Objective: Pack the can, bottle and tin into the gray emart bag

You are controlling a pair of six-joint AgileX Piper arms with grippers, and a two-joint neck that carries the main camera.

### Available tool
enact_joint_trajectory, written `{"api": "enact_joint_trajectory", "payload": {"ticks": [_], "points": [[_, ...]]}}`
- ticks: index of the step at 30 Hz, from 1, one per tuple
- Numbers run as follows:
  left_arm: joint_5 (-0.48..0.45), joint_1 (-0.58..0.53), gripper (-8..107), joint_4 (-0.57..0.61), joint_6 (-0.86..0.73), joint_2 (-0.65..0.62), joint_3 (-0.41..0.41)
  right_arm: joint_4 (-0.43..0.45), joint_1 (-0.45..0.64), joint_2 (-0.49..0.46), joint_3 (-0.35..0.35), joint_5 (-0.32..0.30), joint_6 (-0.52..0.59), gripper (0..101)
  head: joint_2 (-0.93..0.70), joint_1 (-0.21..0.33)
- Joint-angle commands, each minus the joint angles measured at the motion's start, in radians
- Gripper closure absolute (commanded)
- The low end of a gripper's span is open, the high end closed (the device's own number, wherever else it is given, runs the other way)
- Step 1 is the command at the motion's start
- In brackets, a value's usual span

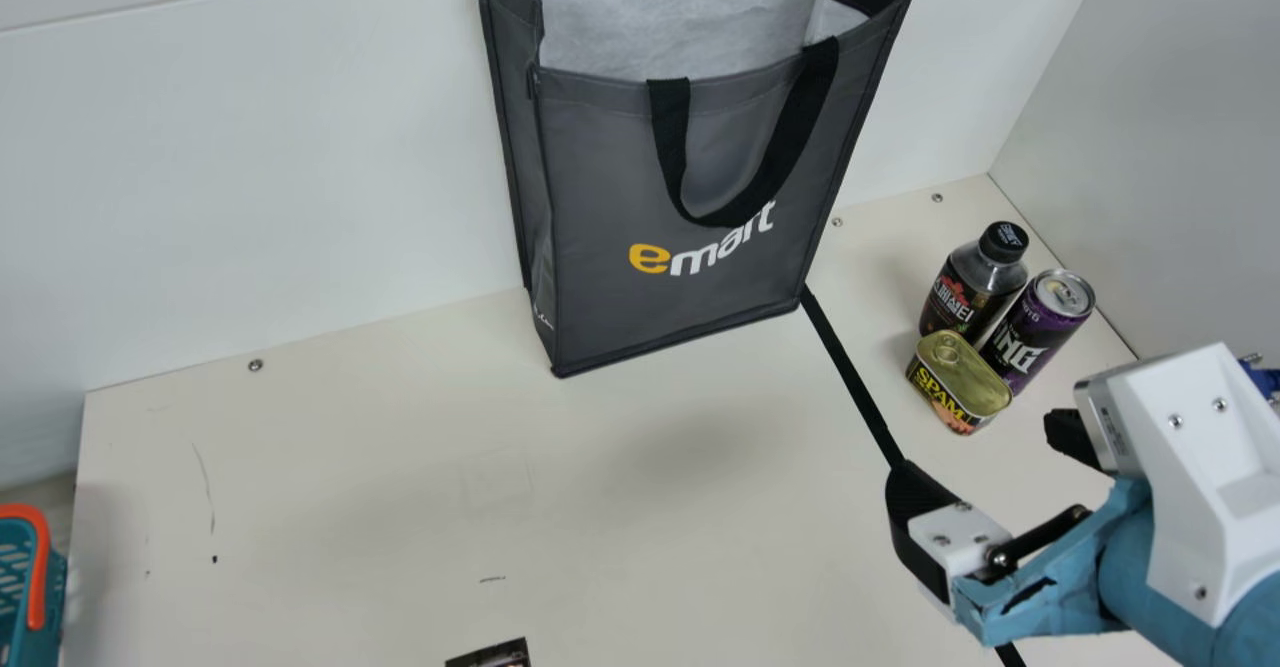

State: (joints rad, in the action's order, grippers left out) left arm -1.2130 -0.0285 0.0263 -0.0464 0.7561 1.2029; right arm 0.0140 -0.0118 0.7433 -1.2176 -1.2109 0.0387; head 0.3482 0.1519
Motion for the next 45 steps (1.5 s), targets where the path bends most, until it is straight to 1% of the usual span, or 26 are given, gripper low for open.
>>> {"api": "enact_joint_trajectory", "payload": {"ticks": [1,29,37,45], "points": [[0.0,0.0,9,0.0,0.0,0.0,0.0,0.0,0.0,0.0,0.0,0.0,0.0,10,0.001,0.023],[0.0,0.0,9,0.0,0.0,0.0,0.0,0.003,-0.006,0.007,-0.006,0.004,-0.004,10,0.001,0.023],[0.0,0.0,9,0.0,0.0,0.0,0.0,0.007,-0.013,0.037,-0.044,0.013,0.003,10,0.001,0.023],[0.0,0.0,9,0.0,0.0,0.0,0.0,0.023,-0.027,0.085,-0.108,0.025,0.018,10,0.001,0.023]]}}
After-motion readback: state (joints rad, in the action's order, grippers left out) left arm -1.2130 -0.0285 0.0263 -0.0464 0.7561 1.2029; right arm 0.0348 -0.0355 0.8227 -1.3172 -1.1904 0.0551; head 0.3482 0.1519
